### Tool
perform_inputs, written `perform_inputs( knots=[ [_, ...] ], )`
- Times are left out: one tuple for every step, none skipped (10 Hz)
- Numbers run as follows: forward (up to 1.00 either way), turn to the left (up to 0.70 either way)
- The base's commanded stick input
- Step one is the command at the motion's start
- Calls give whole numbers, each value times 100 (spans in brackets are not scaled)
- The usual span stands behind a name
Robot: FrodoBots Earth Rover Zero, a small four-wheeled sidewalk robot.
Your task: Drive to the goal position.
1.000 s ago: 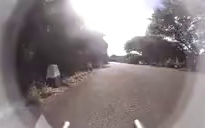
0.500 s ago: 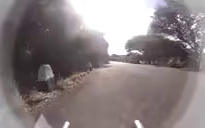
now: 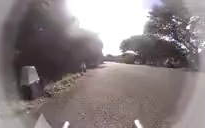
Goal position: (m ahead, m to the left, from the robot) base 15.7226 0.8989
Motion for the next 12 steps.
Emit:
perform_inputs(
  knots=[
    [70,0],
    [70,0],
    [70,0],
    [70,0],
    [70,0],
    [70,0],
    [70,0],
    [70,0],
    [70,0],
    [70,0],
    [70,0],
    [70,0]
  ],
)
